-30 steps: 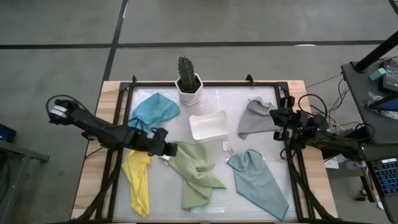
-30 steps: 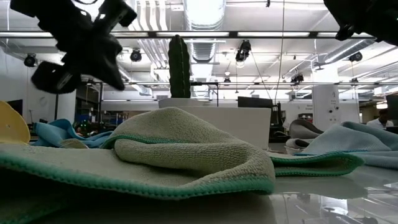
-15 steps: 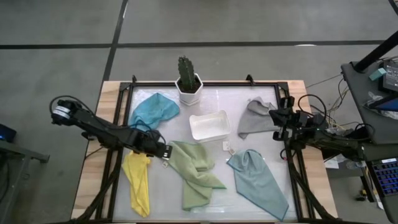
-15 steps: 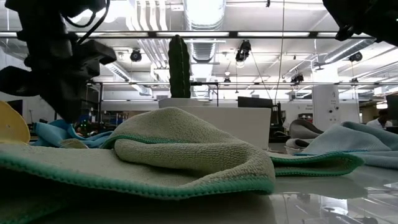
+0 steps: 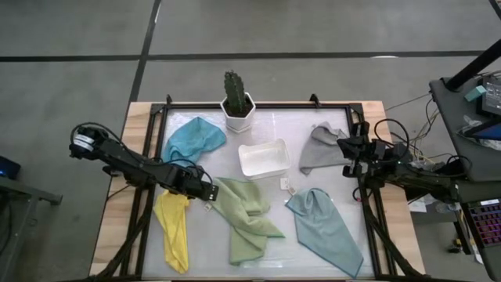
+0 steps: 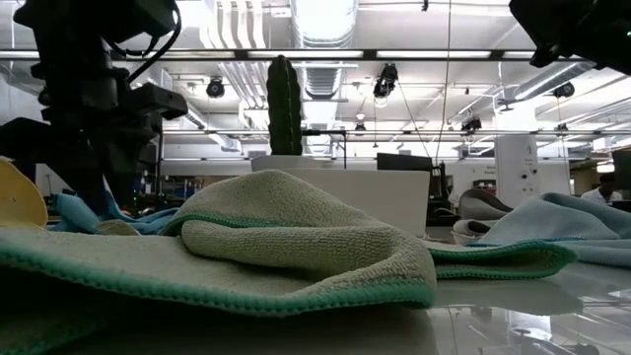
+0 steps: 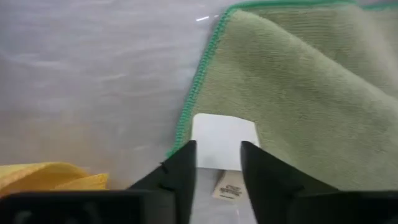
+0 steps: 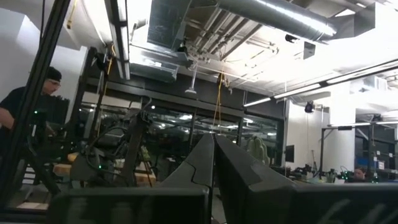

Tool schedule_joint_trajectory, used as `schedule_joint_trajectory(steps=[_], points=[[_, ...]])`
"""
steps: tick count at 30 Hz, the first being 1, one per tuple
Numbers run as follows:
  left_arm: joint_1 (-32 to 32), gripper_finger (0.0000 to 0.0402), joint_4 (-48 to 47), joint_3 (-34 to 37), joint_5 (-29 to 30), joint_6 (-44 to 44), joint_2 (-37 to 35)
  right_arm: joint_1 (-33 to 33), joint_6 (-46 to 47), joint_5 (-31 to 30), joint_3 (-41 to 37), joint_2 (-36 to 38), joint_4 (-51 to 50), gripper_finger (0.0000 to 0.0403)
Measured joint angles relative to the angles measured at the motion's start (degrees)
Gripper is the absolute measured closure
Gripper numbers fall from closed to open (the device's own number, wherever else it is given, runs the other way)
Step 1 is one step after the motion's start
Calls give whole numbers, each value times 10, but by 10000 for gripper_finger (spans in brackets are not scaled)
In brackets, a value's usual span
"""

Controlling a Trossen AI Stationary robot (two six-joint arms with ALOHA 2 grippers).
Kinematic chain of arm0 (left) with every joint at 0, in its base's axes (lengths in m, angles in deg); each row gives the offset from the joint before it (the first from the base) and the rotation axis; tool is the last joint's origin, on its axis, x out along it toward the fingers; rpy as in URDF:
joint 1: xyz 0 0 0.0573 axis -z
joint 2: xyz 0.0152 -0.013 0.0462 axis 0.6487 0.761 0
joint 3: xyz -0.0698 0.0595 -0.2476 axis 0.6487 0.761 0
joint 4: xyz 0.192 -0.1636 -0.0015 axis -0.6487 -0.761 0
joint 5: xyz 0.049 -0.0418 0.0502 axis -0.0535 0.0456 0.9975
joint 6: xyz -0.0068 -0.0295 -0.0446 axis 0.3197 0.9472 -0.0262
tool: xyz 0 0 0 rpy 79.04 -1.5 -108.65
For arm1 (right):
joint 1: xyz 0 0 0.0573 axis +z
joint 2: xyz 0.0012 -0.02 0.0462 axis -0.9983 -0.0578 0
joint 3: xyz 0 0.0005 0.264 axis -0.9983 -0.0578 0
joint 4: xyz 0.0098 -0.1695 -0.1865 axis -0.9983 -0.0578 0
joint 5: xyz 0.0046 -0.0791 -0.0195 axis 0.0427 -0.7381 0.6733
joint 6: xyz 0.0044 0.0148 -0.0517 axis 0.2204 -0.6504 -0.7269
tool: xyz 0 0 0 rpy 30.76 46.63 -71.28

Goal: Fold microfiber towels
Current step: Fold the green towel

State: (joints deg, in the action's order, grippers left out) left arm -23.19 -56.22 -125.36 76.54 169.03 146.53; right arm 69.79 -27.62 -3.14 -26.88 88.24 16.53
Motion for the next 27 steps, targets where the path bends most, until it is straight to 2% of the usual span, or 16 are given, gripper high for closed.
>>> schedule_joint_trajectory(steps=[4, 7, 17, 21, 27], points=[[0, 228, -1, 1, 0, 0, 19, 0, 0, 0, 0, 0, 0, 394], [0, 209, -1, 2, 0, -2, 40, 0, 0, 0, 0, 0, 0, 394], [0, 204, 10, -2, -2, -17, 83, 0, 0, 0, 0, 0, 0, 394], [1, 231, 8, -2, -4, -17, 88, 0, 0, 0, 0, 0, 0, 394], [1, 318, 11, -7, -7, -26, 96, 0, 0, 0, 0, 0, 0, 394]])
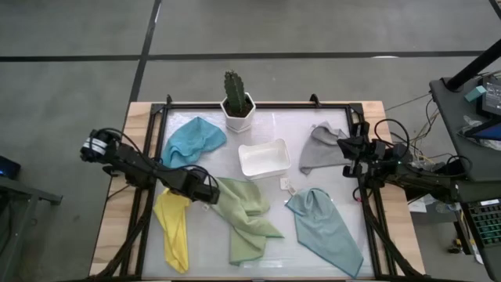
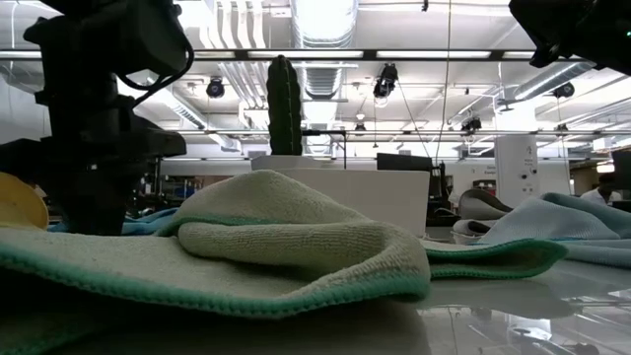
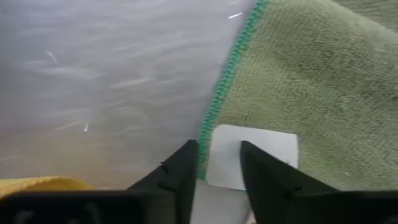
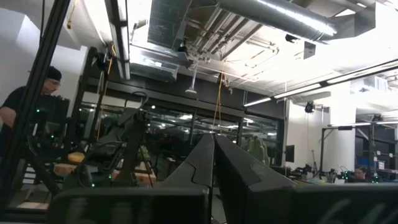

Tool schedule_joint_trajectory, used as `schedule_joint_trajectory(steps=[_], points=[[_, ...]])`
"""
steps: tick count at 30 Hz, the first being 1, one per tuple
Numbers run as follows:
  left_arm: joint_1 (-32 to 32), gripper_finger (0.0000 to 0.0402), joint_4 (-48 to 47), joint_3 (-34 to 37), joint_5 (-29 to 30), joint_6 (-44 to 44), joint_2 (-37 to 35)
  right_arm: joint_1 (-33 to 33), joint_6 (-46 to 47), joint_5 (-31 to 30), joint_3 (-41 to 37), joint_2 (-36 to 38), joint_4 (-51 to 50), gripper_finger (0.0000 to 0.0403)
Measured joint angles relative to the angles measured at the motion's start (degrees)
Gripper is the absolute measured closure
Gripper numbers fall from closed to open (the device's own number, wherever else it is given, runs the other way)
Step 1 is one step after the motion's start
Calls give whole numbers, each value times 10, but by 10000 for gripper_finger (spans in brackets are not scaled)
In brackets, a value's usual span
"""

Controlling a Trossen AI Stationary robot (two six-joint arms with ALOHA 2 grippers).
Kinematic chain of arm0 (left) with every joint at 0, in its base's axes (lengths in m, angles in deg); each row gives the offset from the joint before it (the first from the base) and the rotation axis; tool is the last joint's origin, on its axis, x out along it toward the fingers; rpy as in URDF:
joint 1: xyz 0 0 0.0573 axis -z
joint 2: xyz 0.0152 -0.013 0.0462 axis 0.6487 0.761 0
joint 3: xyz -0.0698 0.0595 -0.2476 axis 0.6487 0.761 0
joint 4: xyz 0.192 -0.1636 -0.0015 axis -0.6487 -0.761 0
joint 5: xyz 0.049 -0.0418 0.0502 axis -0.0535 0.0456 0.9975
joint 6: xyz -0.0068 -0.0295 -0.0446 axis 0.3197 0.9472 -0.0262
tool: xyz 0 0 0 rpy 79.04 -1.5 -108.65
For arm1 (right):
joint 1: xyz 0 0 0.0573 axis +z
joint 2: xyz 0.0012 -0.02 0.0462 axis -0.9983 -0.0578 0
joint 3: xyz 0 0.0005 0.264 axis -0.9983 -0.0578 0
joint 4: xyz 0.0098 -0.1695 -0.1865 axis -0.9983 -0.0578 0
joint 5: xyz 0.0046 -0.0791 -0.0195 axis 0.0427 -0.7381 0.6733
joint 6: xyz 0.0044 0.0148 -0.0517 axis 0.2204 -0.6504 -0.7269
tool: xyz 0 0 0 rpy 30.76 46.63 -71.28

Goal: Fold microfiber towels
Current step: Fold the green towel

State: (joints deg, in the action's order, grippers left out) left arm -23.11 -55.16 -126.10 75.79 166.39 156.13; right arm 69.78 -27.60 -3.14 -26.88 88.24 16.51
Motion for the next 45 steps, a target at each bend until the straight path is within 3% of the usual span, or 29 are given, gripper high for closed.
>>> schedule_joint_trajectory(steps=[5, 11, 18, 21, 24, 30, 39, 45], points=[[0, 391, 0, 1, -1, -4, 0, 0, 0, 0, 0, 0, 0, 394], [0, 401, -16, -12, -2, -56, -5, 0, 0, 0, 0, 0, 0, 394], [3, 401, -17, -70, 14, -297, -44, 0, 0, 0, 0, 0, 0, 394], [12, 401, 37, -93, 20, -394, -52, 0, 0, 0, 0, 0, 0, 394], [15, 401, 109, -100, 33, -431, -49, 0, -4, 0, 0, 0, -1, 394], [16, 401, 197, -96, 29, -439, -12, 0, -7, 0, 0, 0, -6, 394], [42, 401, 260, -103, -145, -460, 52, 0, -19, 0, 0, 0, -31, 394], [52, 401, 251, -89, -104, -422, 57, 0, -26, 0, 0, 0, -35, 394]])
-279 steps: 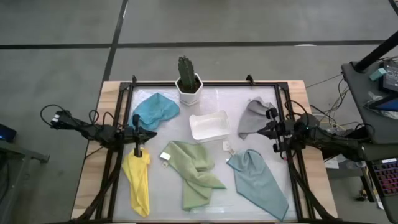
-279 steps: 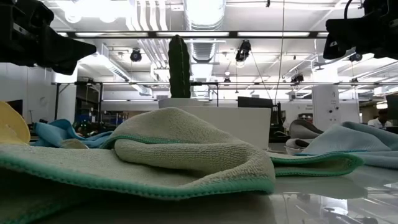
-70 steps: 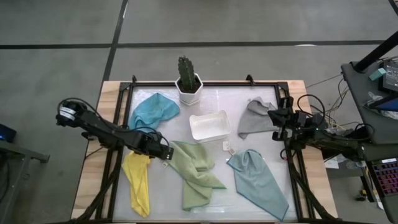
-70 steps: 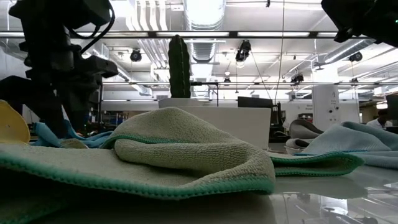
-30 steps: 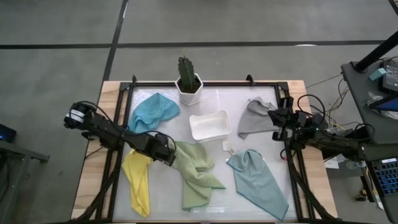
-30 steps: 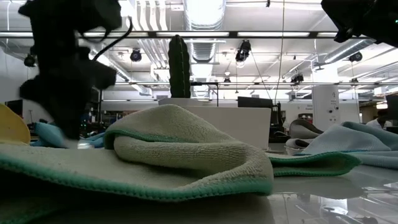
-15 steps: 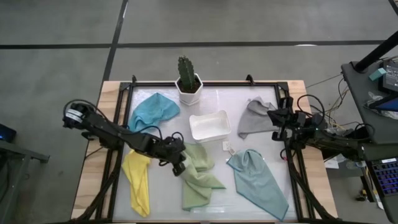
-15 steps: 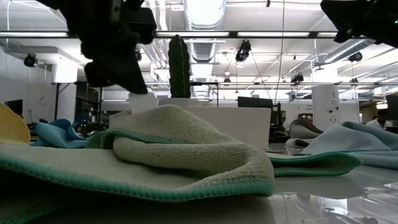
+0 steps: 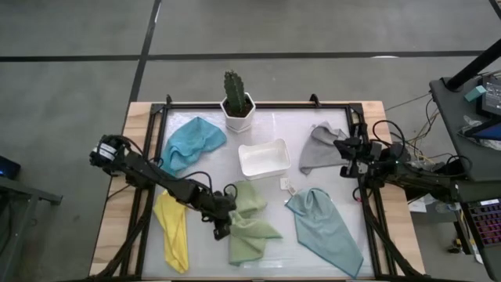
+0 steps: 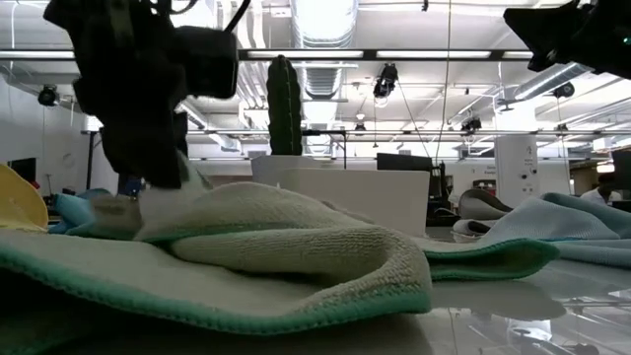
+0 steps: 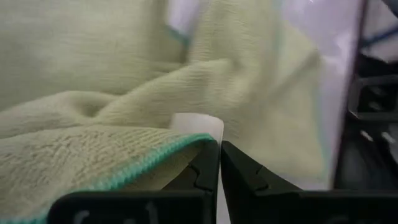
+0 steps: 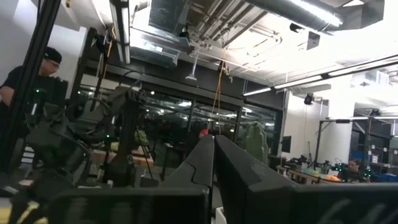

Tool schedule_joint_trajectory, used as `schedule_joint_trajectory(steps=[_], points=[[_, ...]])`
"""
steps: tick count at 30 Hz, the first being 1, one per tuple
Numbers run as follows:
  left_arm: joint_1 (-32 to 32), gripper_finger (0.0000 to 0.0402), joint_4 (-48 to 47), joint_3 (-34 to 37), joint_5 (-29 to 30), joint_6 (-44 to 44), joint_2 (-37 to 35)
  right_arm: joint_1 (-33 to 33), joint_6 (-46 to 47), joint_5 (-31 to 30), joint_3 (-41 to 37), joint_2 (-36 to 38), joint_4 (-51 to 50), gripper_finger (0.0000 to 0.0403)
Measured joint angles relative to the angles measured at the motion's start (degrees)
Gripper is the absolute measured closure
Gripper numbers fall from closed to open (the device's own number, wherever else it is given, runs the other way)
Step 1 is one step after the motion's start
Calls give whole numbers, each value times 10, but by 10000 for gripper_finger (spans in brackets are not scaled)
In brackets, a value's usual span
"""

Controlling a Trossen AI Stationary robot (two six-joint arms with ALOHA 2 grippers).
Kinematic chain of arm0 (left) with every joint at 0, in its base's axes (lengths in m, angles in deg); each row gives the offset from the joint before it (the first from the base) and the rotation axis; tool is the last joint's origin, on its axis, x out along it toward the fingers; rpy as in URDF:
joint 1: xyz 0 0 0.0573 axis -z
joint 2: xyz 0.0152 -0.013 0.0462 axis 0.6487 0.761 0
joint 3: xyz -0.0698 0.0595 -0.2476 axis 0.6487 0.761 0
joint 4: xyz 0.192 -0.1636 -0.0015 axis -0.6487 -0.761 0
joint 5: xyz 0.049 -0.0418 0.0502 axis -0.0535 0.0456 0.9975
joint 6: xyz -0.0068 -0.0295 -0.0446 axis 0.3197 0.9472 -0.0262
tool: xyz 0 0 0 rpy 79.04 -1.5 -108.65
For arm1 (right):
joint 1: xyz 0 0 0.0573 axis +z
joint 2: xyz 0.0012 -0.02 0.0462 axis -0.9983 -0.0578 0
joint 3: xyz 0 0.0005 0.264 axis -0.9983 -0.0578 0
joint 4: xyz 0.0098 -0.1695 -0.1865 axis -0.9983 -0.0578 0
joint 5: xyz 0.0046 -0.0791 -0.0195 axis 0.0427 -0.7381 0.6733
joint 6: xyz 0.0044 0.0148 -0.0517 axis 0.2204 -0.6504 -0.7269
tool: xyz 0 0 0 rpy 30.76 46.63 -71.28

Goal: Fold microfiber towels
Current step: Fold the green towel

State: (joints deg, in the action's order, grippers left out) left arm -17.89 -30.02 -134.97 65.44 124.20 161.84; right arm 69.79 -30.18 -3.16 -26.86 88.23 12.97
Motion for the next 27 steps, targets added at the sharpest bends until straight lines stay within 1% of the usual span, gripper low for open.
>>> schedule_joint_trajectory(steps=[2, 4, 7, 10, 15, 18, 20, 22, 24, 27], points=[[-1, 401, -12, 6, 18, 15, 0, 0, 0, 0, 0, 0, 0, 394], [-2, 400, -26, 10, 21, 18, 0, 0, 0, 0, 0, 0, 0, 394], [-3, 381, -34, 10, 21, 34, -1, 0, 0, 0, 0, 0, 0, 394], [-3, 345, -41, 10, 21, 47, -1, 0, 0, 0, 0, 0, -1, 394], [-3, 266, -41, 7, 21, 54, -1, 0, 0, 0, 0, 0, -3, 394], [-4, 216, -42, 1, 21, 80, -3, 0, 0, 0, 0, 0, -3, 394], [-5, 189, -42, -2, 23, 122, -3, 0, 0, 0, 0, 0, -4, 394], [-8, 172, -48, -2, 27, 175, -3, 0, 0, 0, 0, 0, -4, 394], [-10, 166, -53, -2, 29, 214, -3, 0, 0, 0, 0, 0, -5, 394], [-10, 164, -54, -2, 36, 228, -3, 0, 0, 0, 0, 0, -5, 394]])
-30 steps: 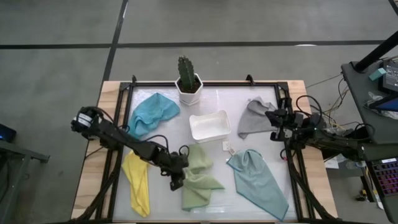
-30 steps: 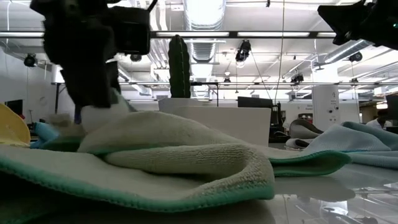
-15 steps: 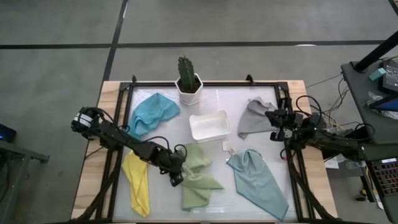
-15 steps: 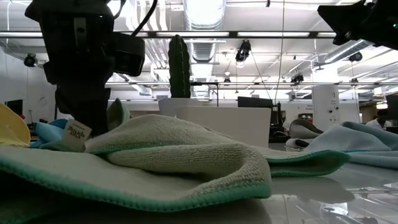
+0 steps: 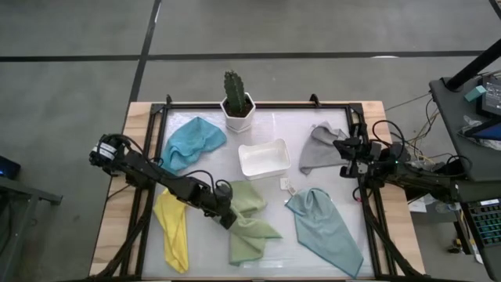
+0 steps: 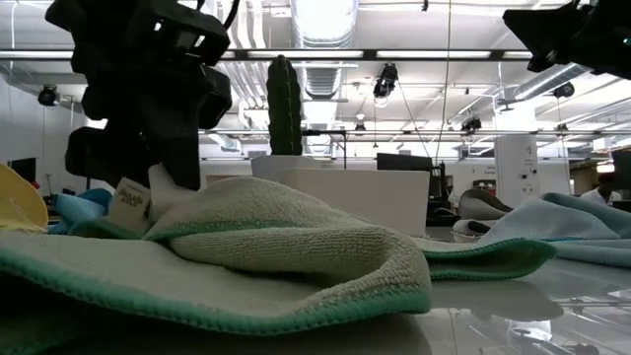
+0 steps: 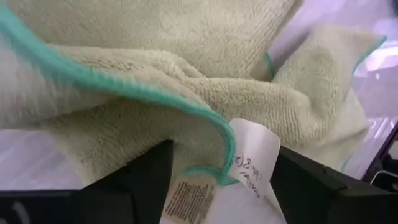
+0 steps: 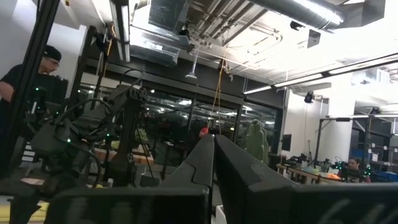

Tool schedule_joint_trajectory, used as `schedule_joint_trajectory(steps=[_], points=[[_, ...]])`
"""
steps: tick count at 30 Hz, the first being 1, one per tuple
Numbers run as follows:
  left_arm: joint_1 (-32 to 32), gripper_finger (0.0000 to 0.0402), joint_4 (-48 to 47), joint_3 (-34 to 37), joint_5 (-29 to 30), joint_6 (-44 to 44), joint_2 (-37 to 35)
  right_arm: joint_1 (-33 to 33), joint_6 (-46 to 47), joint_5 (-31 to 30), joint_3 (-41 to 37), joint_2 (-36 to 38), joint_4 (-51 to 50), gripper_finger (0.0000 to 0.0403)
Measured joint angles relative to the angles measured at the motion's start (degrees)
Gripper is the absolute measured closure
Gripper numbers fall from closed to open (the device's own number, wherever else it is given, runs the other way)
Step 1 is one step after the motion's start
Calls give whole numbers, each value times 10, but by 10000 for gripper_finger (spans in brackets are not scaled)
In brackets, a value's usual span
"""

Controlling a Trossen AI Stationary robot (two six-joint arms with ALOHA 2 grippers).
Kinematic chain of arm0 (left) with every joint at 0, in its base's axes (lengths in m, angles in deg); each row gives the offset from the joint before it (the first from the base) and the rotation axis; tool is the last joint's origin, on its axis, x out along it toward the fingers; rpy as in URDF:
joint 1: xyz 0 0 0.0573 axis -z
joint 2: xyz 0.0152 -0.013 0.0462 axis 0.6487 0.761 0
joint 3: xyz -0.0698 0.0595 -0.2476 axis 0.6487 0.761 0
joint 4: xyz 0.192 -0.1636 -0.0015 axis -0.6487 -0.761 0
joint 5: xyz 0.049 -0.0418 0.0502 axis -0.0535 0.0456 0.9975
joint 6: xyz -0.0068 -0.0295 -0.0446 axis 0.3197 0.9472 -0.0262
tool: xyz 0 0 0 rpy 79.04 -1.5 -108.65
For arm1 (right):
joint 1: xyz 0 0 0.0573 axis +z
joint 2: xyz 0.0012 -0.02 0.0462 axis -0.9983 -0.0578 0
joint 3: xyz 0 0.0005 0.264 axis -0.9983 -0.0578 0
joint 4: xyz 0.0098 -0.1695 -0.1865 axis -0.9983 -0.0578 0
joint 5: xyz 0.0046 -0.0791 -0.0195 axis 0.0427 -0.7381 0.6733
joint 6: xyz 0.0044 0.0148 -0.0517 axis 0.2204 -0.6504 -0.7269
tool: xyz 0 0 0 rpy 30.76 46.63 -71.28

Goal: Fold microfiber towels
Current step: Fold the green towel

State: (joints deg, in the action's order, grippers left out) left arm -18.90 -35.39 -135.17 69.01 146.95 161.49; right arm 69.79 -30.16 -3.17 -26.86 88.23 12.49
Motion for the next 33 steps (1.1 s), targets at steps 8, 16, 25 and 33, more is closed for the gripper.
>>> schedule_joint_trajectory(steps=[8, 16, 25, 33], points=[[-14, 174, -59, -3, 34, 47, 0, 0, 0, 0, 0, 0, 0, 394], [-13, 238, -68, 0, 52, 53, 0, 0, -4, 0, 0, 0, 0, 394], [-22, 378, -68, 3, 61, 38, -9, 0, -4, 0, 0, 0, -3, 394], [-50, 332, -74, 8, 58, 63, -58, 0, -4, 0, 0, 0, -4, 394]])
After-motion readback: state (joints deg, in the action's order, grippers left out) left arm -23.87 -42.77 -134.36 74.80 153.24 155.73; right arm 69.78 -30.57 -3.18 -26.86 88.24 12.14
